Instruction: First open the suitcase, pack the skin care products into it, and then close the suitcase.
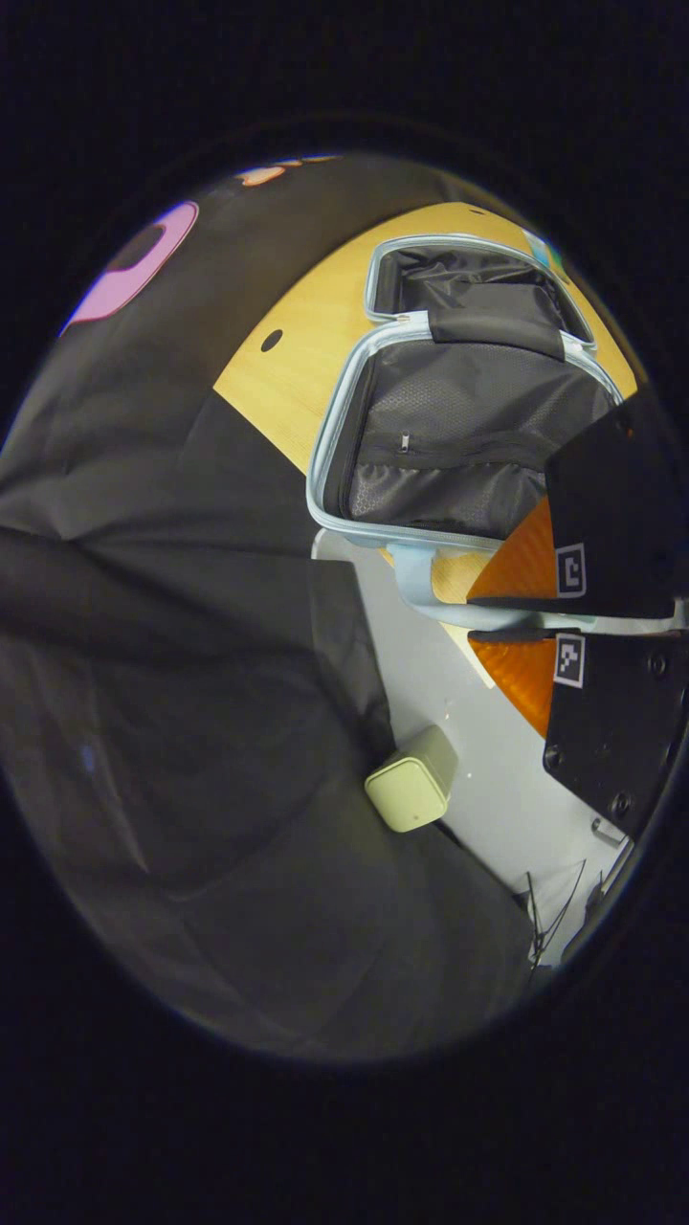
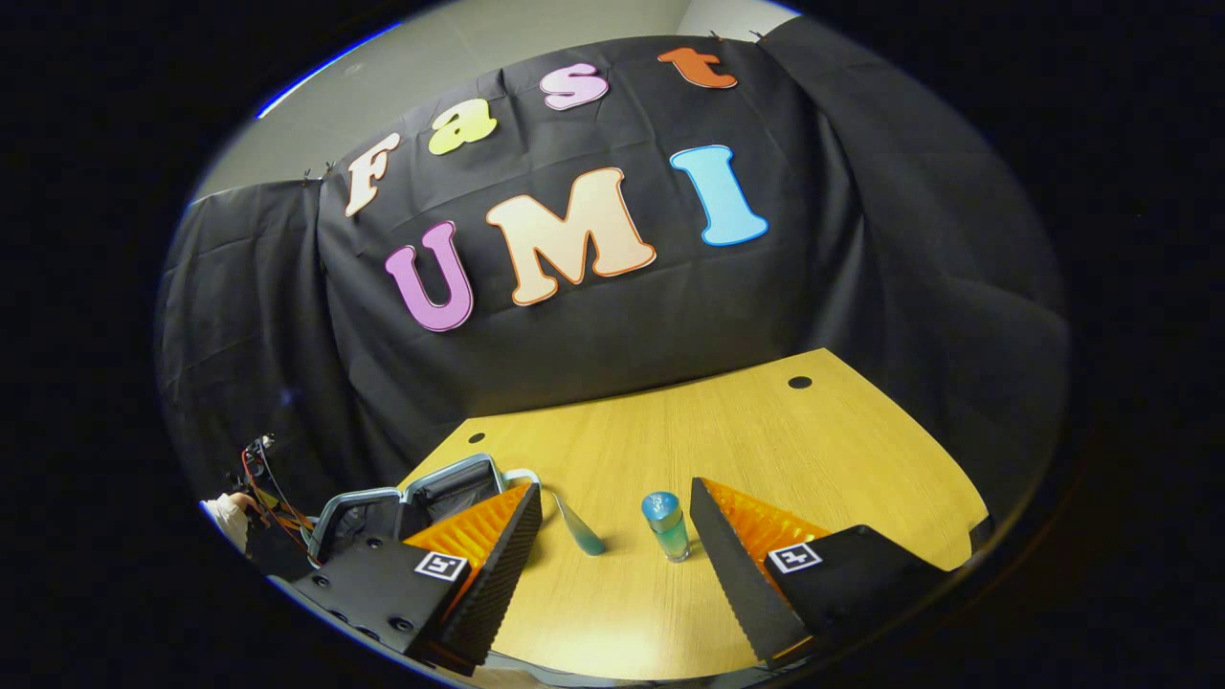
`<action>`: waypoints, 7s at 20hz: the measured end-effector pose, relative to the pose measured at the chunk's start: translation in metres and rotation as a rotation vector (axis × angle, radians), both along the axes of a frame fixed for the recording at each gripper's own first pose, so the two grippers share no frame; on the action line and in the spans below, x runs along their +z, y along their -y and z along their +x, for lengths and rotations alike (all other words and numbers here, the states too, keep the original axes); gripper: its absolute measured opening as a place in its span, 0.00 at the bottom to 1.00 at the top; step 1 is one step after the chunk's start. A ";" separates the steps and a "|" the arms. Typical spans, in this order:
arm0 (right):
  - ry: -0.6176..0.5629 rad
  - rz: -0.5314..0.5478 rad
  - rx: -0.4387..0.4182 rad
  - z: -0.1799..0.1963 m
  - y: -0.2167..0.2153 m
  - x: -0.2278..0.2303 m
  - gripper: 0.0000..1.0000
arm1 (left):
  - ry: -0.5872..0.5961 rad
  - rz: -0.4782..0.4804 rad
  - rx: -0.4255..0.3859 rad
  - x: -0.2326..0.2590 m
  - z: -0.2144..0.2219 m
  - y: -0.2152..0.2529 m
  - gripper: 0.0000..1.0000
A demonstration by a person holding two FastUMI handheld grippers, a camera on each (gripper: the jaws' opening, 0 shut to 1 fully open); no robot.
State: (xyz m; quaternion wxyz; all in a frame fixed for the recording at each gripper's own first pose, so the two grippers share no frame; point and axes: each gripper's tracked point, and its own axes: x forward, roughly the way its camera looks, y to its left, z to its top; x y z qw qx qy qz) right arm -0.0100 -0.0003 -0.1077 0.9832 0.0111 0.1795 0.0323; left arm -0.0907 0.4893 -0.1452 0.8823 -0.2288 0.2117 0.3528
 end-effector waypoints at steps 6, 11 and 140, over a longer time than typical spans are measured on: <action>-0.053 -0.023 -0.028 -0.013 0.003 -0.020 0.98 | -0.023 0.016 0.000 -0.011 -0.006 -0.009 0.15; -0.081 -0.033 -0.020 -0.014 0.005 -0.031 0.98 | -0.036 0.212 0.003 0.033 -0.018 0.008 0.94; -0.633 -0.371 0.632 0.084 -0.255 -0.303 0.40 | 0.080 -0.003 -0.232 0.039 -0.053 0.171 0.97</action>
